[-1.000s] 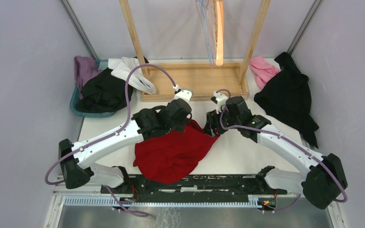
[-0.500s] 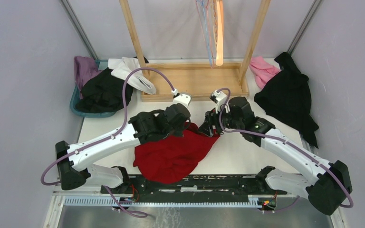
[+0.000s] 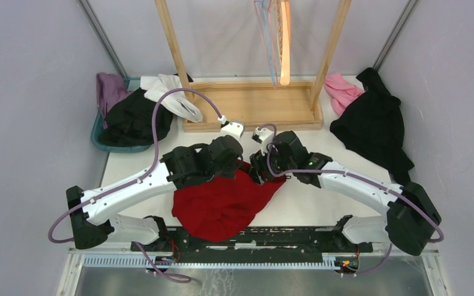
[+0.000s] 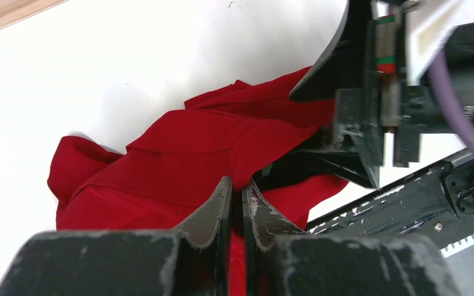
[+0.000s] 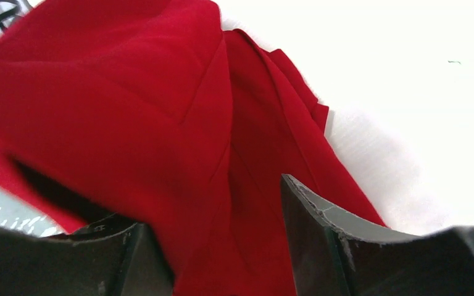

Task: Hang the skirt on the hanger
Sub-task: Flatten out the skirt at the center of the board.

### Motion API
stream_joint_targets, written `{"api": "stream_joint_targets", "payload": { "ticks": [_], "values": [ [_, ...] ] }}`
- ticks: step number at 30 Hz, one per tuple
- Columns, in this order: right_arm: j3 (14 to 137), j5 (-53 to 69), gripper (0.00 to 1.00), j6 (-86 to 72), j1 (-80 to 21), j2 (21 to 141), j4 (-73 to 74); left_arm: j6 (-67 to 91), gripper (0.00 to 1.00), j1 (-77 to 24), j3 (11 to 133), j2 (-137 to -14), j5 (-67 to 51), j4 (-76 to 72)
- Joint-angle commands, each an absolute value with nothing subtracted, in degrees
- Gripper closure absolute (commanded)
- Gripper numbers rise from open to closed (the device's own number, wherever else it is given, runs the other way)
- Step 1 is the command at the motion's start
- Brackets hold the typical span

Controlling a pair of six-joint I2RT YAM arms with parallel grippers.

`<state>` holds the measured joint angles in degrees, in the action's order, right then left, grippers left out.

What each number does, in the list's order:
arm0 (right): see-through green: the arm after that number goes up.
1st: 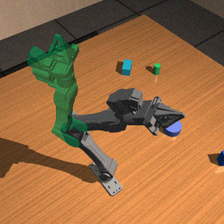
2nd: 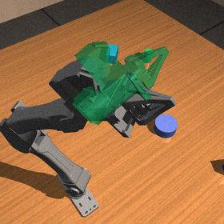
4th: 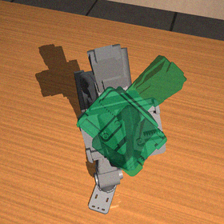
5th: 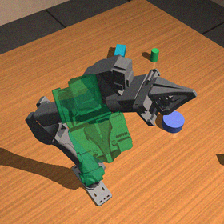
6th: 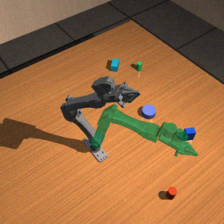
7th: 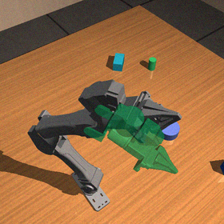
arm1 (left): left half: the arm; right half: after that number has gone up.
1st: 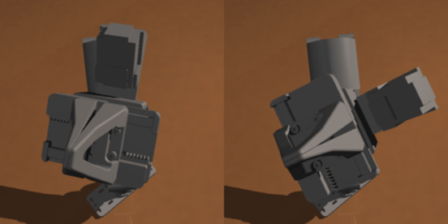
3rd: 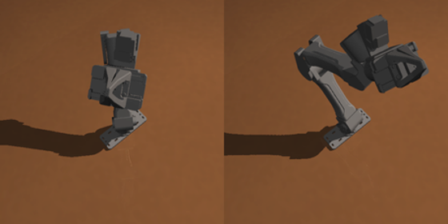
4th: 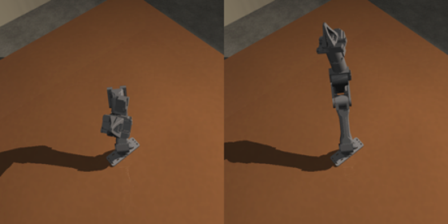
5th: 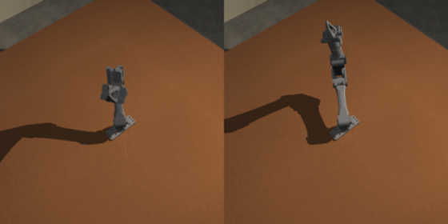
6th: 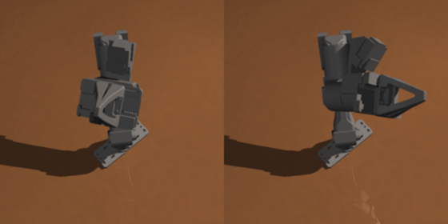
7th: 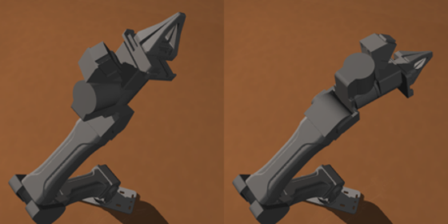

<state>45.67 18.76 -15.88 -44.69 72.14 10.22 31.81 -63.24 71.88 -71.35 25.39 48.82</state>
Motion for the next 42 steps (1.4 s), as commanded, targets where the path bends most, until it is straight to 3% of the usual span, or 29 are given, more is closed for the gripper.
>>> {"api": "stream_joint_targets", "payload": {
  "ticks": [1,5,6,13,19,23,29,31,34,36,42],
  "values": [
    [46.8,14.7,0.43,-15.7,-45.8,77.0,5.5,33.3,0.86,-63.6,74.1,-68.3,27.3,49.3],
    [49.4,6.1,0.97,-17.5,-45.7,77.7,8.6,31.5,0.85,-63.7,78.2,-67.5,27.4,50.3],
    [50.4,3.7,0.99,-17.6,-45.7,76.9,10.0,30.8,0.85,-63.6,79.7,-67.8,28.3,50.9],
    [66.9,-16.0,0.99,-13.9,-45.6,70.1,25.7,23.7,0.84,-63.1,97.5,-74.7,30.9,52.0],
    [82.5,-24.2,0.99,-9.2,-45.5,66.7,34.5,18.1,0.83,-58.9,112.3,-80.9,29.6,52.4],
    [89.2,-25.3,0.99,-7.4,-45.5,65.1,38.9,18.8,0.84,-57.8,110.6,-81.0,26.8,51.1],
    [92.4,-23.7,0.99,-6.5,-45.5,64.3,43.7,22.6,0.83,-58.0,97.4,-76.8,19.6,45.3],
    [90.9,-22.0,0.98,-7.3,-45.5,64.9,45.2,24.5,0.76,-59.2,92.0,-75.8,17.2,43.2],
    [84.4,-20.7,0.98,-9.1,-45.5,64.4,43.6,27.3,0.52,-62.3,84.5,-75.0,16.1,39.7],
    [79.6,-20.0,0.98,-10.5,-45.5,64.0,41.8,29.1,0.42,-64.2,79.7,-74.6,16.2,37.9],
    [70.0,-18.2,0.98,-13.4,-45.5,63.2,38.4,32.4,0.28,-68.0,73.3,-71.6,17.1,33.7]
  ]
}}
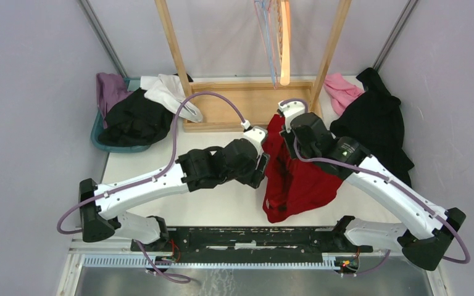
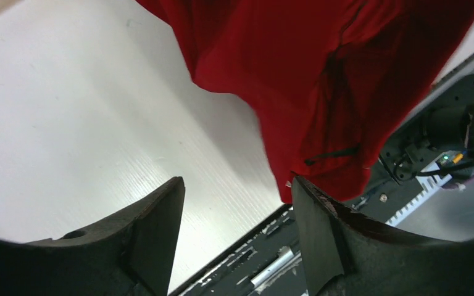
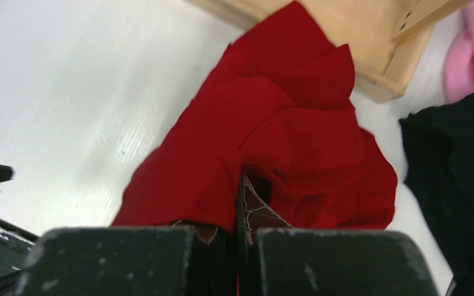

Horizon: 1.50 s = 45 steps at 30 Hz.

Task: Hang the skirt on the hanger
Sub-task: Flatten out the skirt at the center of the board.

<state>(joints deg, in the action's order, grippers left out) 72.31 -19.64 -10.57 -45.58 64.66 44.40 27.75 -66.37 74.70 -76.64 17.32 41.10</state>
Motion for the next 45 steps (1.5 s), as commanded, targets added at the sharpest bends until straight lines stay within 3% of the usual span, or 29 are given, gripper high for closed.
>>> {"api": "stream_joint_targets", "payload": {
  "ticks": [1,22,28,31,38,43,45],
  "values": [
    [69.0,-18.0,0.98,-13.7,-45.5,63.0,38.1,32.6,0.27,-68.3,72.5,-71.0,17.3,33.1],
    [66.2,-9.4,0.98,-15.1,-45.5,64.2,38.8,31.5,0.25,-70.7,67.6,-80.2,22.9,24.0],
    [65.9,-7.2,0.98,-15.4,-45.5,63.7,38.7,32.3,0.24,-70.7,69.4,-84.2,36.5,27.1],
    [65.6,-6.1,0.98,-15.5,-45.6,62.8,38.9,33.3,0.34,-70.1,69.0,-85.1,43.0,28.0],
    [64.1,-3.5,0.98,-15.7,-45.5,61.1,39.6,32.8,0.74,-66.3,66.2,-80.3,43.0,25.5],
    [62.8,-1.7,0.98,-15.4,-45.6,61.2,39.2,32.1,0.78,-65.6,65.3,-75.8,41.0,25.1],
    [62.3,-1.3,0.98,-15.4,-45.6,61.4,38.8,32.0,0.68,-65.6,65.2,-74.9,39.0,25.4]
  ]
}}
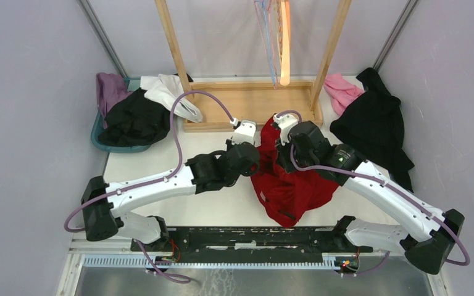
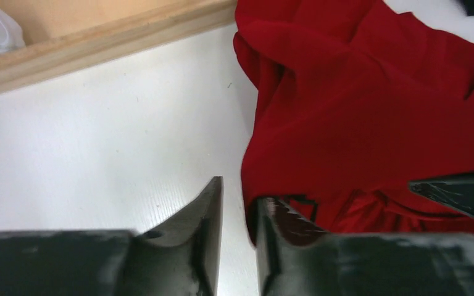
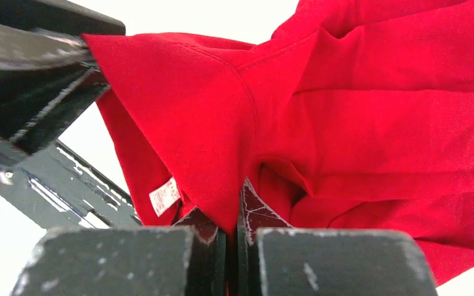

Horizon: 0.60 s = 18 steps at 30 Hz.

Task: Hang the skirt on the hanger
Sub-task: Flatten out the skirt at the center of the board.

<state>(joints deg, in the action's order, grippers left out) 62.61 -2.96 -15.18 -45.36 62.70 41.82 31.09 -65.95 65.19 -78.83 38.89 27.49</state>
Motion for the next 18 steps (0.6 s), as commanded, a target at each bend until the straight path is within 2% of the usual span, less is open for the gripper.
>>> {"api": "stream_joint_targets", "payload": {
  "ticks": [1,3,6,18],
  "values": [
    [62.1,-1.0,0.98,-15.5,-45.6,61.5,38.6,32.0,0.6,-65.6,65.0,-74.5,37.7,25.4],
    [61.7,-0.7,0.98,-15.6,-45.6,61.9,38.1,32.1,0.46,-65.6,64.2,-73.6,35.0,24.9],
    [61.0,-0.3,0.98,-15.8,-45.6,62.6,37.1,32.4,0.38,-65.5,62.6,-72.2,31.6,23.9],
    [60.7,0.9,0.98,-16.4,-45.9,65.2,34.9,30.0,0.34,-65.6,60.8,-70.2,23.9,19.1]
  ]
}}
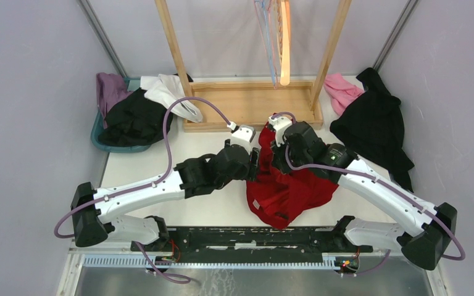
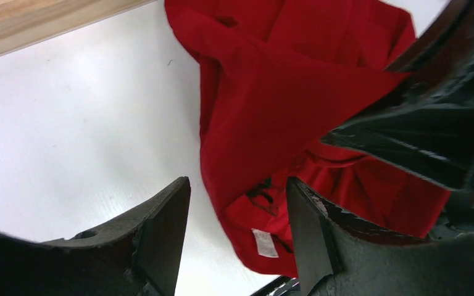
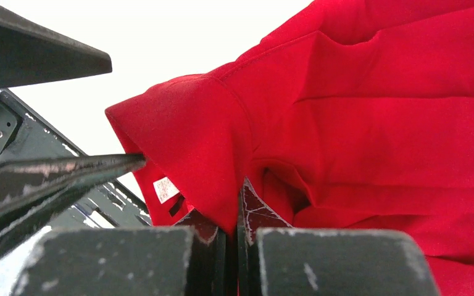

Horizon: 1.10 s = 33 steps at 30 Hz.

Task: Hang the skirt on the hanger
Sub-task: Flatten out the skirt at the center of the board.

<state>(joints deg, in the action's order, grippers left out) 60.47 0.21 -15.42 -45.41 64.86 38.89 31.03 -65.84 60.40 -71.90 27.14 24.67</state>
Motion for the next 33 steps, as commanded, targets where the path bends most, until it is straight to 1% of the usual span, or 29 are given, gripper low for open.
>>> {"api": "stream_joint_targets", "payload": {
  "ticks": [1,10,16,18,19,21,23,24,27,28,30,32,33],
  "values": [
    [60.8,1.1,0.98,-16.4,-46.0,65.4,34.8,29.8,0.34,-65.6,61.0,-70.5,23.8,18.9],
    [61.1,1.6,0.99,-16.4,-46.3,65.9,34.6,28.2,0.34,-65.6,63.0,-74.4,27.6,20.8],
    [61.4,1.6,0.98,-16.1,-46.3,65.9,35.0,27.5,0.36,-65.6,62.6,-73.7,30.8,24.1],
    [61.3,1.7,0.98,-16.1,-46.3,65.8,34.9,27.1,0.39,-65.5,61.9,-73.2,32.2,24.4],
    [61.3,1.7,0.98,-16.2,-46.3,66.0,34.8,26.9,0.42,-65.6,61.7,-73.0,32.6,24.4],
    [61.3,1.9,0.98,-16.2,-46.4,66.1,34.7,26.2,0.53,-65.6,61.2,-72.7,33.4,24.1],
    [61.2,2.2,0.98,-16.3,-46.4,66.1,34.7,25.7,0.66,-65.6,61.2,-73.1,35.1,23.8],
    [61.1,2.2,0.98,-16.4,-46.4,66.0,34.8,25.4,0.75,-65.5,61.4,-73.5,35.6,24.0],
    [60.7,2.6,0.98,-16.7,-46.5,65.3,34.8,25.1,0.95,-65.3,62.2,-75.0,37.0,25.5],
    [60.6,2.7,0.97,-16.8,-46.5,65.0,34.9,25.3,0.96,-65.2,62.4,-75.2,37.6,26.1],
    [59.7,3.0,0.86,-17.2,-46.6,64.4,35.3,26.2,0.97,-64.9,62.5,-75.0,38.8,27.7],
    [58.2,3.4,0.67,-17.8,-46.9,63.5,35.7,27.3,0.97,-64.2,61.6,-74.0,39.1,29.0],
    [57.0,3.6,0.59,-18.2,-47.0,62.6,36.0,27.9,0.97,-64.1,60.9,-73.5,39.0,29.5]
  ]
}}
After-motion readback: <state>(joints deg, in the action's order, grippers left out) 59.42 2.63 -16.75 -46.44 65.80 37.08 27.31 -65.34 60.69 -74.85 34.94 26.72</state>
